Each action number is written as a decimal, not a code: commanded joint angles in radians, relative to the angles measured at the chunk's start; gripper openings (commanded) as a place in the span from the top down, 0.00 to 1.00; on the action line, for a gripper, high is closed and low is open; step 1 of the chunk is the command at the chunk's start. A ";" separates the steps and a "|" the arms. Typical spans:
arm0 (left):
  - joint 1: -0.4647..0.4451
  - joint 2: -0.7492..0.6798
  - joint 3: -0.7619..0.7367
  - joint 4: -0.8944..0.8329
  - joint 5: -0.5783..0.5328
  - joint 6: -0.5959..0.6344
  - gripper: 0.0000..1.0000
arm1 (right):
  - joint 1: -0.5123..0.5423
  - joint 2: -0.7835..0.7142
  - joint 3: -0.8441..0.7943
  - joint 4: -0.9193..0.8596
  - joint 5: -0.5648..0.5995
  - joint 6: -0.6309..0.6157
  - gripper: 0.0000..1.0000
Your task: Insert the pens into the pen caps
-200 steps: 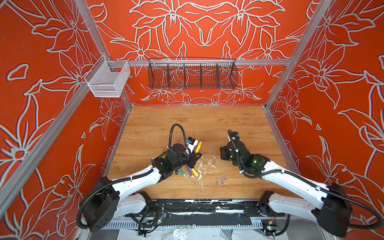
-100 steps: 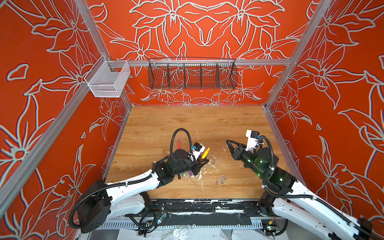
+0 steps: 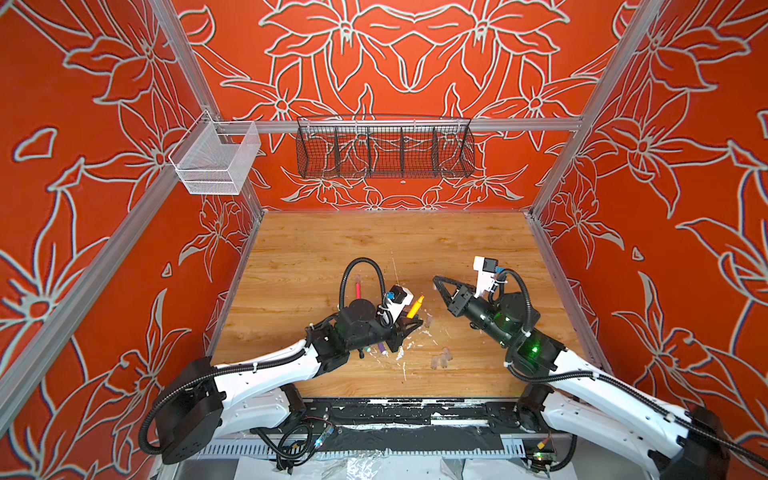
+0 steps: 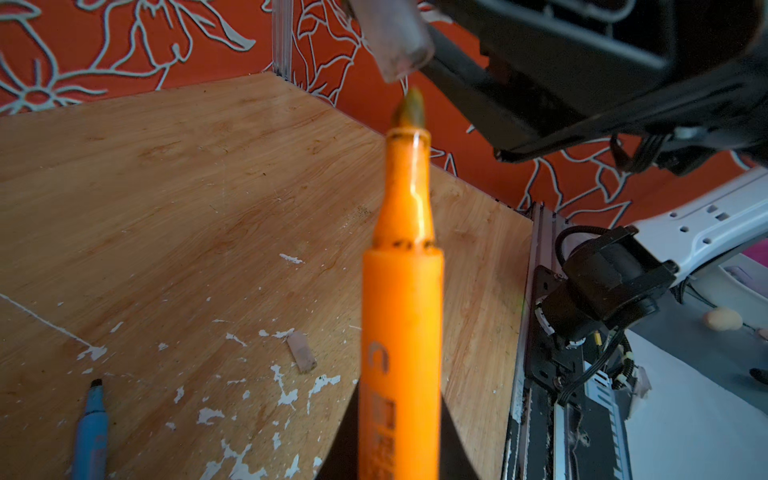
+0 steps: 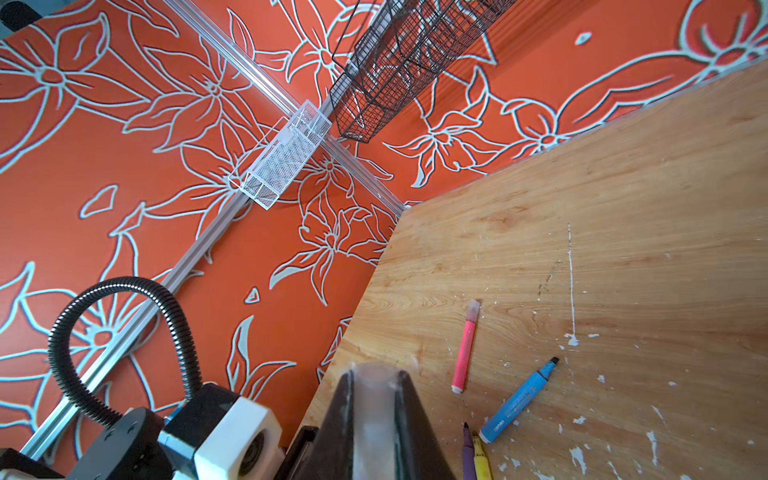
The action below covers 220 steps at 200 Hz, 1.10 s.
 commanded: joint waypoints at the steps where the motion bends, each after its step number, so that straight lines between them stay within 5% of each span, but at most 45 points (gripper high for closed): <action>1: -0.007 0.032 0.017 0.057 0.022 -0.024 1.00 | 0.008 0.020 -0.004 0.103 -0.027 0.016 1.00; 220: -0.006 0.105 0.037 0.124 0.002 -0.089 1.00 | 0.041 0.125 -0.099 0.320 -0.062 0.067 1.00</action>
